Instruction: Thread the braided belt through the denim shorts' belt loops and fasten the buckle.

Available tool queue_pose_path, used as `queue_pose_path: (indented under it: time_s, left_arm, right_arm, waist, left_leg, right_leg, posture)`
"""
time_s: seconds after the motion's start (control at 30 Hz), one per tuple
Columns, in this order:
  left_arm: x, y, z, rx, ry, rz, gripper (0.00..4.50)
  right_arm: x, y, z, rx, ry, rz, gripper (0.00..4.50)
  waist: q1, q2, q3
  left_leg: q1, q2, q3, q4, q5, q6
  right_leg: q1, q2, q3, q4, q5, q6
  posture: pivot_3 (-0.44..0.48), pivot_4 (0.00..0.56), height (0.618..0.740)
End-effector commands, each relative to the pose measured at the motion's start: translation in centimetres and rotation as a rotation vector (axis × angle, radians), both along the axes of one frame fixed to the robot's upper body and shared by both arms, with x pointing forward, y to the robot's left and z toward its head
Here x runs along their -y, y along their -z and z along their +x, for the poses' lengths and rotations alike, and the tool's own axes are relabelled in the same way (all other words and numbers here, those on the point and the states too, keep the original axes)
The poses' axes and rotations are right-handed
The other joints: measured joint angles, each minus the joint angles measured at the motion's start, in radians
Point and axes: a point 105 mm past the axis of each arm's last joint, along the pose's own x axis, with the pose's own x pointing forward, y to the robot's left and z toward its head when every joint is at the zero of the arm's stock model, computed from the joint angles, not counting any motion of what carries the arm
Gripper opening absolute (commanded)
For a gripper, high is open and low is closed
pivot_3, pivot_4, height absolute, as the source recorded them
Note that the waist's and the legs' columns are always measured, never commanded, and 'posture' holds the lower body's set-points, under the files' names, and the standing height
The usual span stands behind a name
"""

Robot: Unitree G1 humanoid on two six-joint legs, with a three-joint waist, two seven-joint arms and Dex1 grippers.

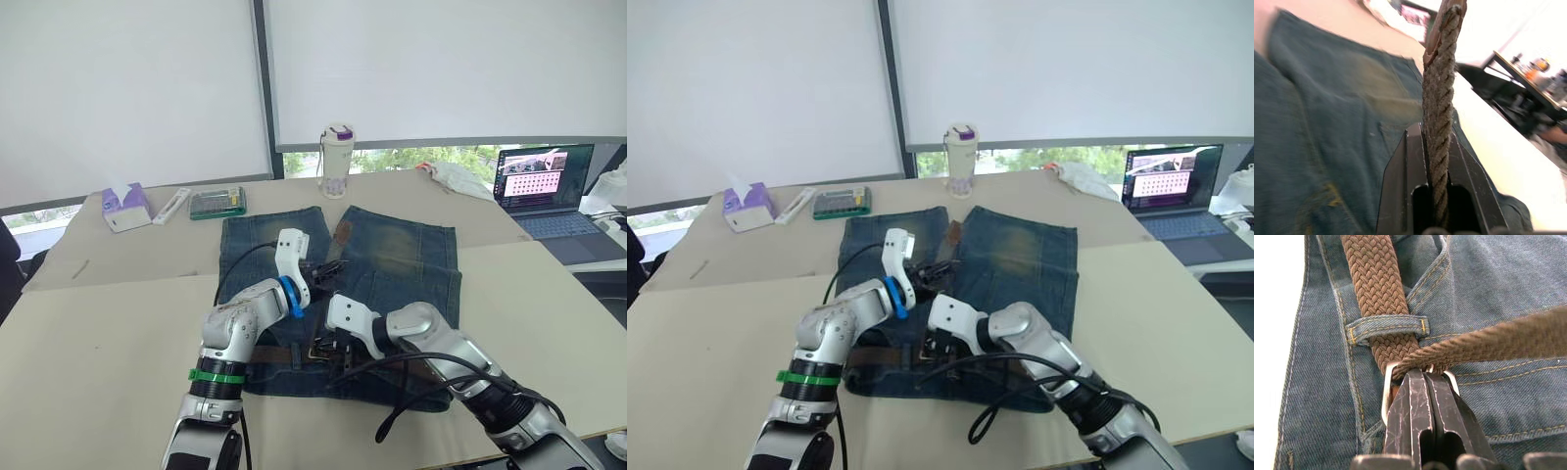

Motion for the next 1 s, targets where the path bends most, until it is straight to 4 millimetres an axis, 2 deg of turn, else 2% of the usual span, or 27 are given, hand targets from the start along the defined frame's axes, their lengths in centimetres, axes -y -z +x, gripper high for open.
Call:
queue_pose_path:
  time_s: [0.03, 0.17, 0.27, 0.3, 0.33, 0.43, 0.47, 0.57, 0.6, 0.67, 0.77, 0.87, 0.93, 1.0]
  left_arm:
    - [3.3, 0.2, -0.6, 0.094, 0.118, 0.095, 0.00]
    - [5.0, 1.7, -0.2, 0.048, 0.129, 0.133, 0.00]
    - [4.6, 2.6, -0.3, 0.022, 0.145, 0.154, 0.00]
    - [4.2, 2.1, -0.7, 0.015, 0.175, 0.111, 0.00]
    - [3.6, 1.3, -1.0, 0.013, 0.193, 0.059, 0.78]
    - [0.5, -1.2, -0.9, -0.005, 0.166, -0.071, 1.74]
    - [-1.5, -2.0, -0.7, -0.015, 0.130, -0.103, 2.04]
    - [-5.7, -3.0, -1.5, -0.053, 0.109, -0.135, 3.07]
    - [-7.3, -2.6, -2.4, -0.075, 0.115, -0.112, 3.07]
    - [-8.8, -2.1, -3.5, -0.103, 0.121, -0.080, 3.07]
    - [-9.0, 0.1, -5.4, -0.147, 0.161, -0.009, 2.21]
    - [-8.0, 1.7, -6.3, -0.130, 0.194, 0.086, 1.15]
    - [-6.4, 2.3, -6.4, -0.114, 0.215, 0.115, 0.46]
    - [-4.8, 3.1, -6.1, -0.107, 0.231, 0.139, 0.04]
  right_arm:
    - [2.7, 8.4, -4.3, -0.299, 0.087, -0.185, 0.02]
    - [2.7, 7.3, -3.9, -0.248, 0.167, -0.096, 0.02]
    - [3.0, 6.7, -3.9, -0.209, 0.215, -0.056, 0.02]
    - [3.0, 6.5, -3.9, -0.192, 0.229, -0.040, 0.02]
    - [3.0, 6.3, -3.9, -0.183, 0.243, -0.030, 0.00]
    - [3.2, 6.1, -4.1, -0.164, 0.269, -0.015, 0.00]
    - [3.2, 6.1, -4.1, -0.157, 0.279, -0.007, 0.00]
    - [3.3, 6.1, -4.0, -0.141, 0.303, 0.011, 0.00]
    - [3.3, 6.1, -3.9, -0.136, 0.317, 0.023, 0.00]
    - [3.3, 6.1, -3.8, -0.130, 0.333, 0.038, 0.00]
    - [3.1, 6.1, -3.6, -0.109, 0.337, 0.044, 0.00]
    - [3.1, 6.0, -3.4, -0.094, 0.327, 0.040, 0.00]
    - [3.3, 6.1, -3.5, -0.093, 0.319, 0.033, 0.00]
    - [3.5, 6.2, -3.7, -0.100, 0.316, 0.024, 0.00]
  waist:
    - [0.000, -0.001, -0.002]
    - [0.005, 0.002, -0.004]
    - [0.007, 0.003, -0.003]
    - [0.008, 0.003, -0.003]
    - [0.009, 0.003, -0.002]
    - [0.006, 0.005, 0.000]
    - [0.005, 0.005, 0.000]
    - [0.001, 0.006, 0.000]
    - [0.000, 0.006, 0.000]
    - [-0.001, 0.007, 0.001]
    - [0.006, 0.007, 0.004]
    - [0.011, 0.001, 0.007]
    - [0.012, 0.000, 0.008]
    - [0.014, 0.002, 0.006]
  left_leg:
    - [0.000, 0.000, 0.000, 0.000, -0.001, 0.001]
    - [-0.001, -0.001, 0.000, 0.000, -0.003, 0.002]
    - [-0.001, -0.001, 0.000, 0.000, -0.003, 0.002]
    - [-0.001, -0.001, 0.000, 0.000, -0.003, 0.002]
    - [-0.001, -0.001, 0.000, 0.000, -0.003, 0.002]
    - [-0.003, -0.001, -0.001, 0.000, -0.004, 0.002]
    - [-0.004, -0.001, -0.001, 0.000, -0.004, 0.002]
    - [-0.005, 0.000, -0.002, 0.000, -0.004, 0.002]
    - [-0.004, 0.000, -0.002, 0.000, -0.004, 0.001]
    - [-0.003, 0.000, -0.003, 0.000, -0.006, 0.001]
    - [-0.001, -0.002, -0.007, 0.000, -0.007, 0.001]
    - [0.000, -0.002, -0.009, 0.000, -0.007, 0.001]
    - [0.000, -0.001, -0.010, 0.000, -0.007, 0.001]
    - [0.000, -0.001, -0.010, 0.000, -0.007, 0.001]
  right_leg:
    - [0.000, 0.000, 0.000, 0.000, 0.000, 0.000]
    - [0.000, -0.001, 0.001, 0.000, -0.003, 0.004]
    - [-0.001, -0.001, 0.002, 0.000, -0.004, 0.005]
    - [-0.001, -0.001, 0.002, 0.000, -0.004, 0.005]
    - [-0.002, -0.001, 0.001, 0.000, -0.004, 0.006]
    - [-0.004, -0.001, 0.002, 0.000, -0.005, 0.006]
    - [-0.006, -0.002, 0.002, 0.000, -0.004, 0.006]
    - [-0.008, -0.001, 0.002, 0.000, -0.004, 0.005]
    - [-0.008, -0.001, 0.001, 0.000, -0.004, 0.005]
    - [-0.007, 0.000, 0.001, 0.000, -0.004, 0.005]
    - [-0.005, -0.001, 0.000, 0.000, -0.006, 0.007]
    - [-0.002, -0.001, -0.002, 0.000, -0.006, 0.007]
    - [-0.002, -0.001, -0.003, 0.000, -0.006, 0.007]
    - [-0.001, -0.001, -0.002, 0.000, -0.006, 0.007]
  posture:
    - [0.000, 0.150, 0.740]
    - [0.000, 0.150, 0.740]
    - [0.000, 0.150, 0.740]
    - [0.000, 0.150, 0.740]
    - [0.000, 0.150, 0.740]
    - [0.000, 0.150, 0.740]
    - [0.000, 0.150, 0.740]
    - [0.000, 0.150, 0.740]
    - [0.000, 0.150, 0.740]
    - [0.000, 0.150, 0.740]
    - [0.000, 0.150, 0.740]
    - [0.000, 0.150, 0.740]
    - [0.000, 0.150, 0.740]
    - [0.000, 0.150, 0.740]
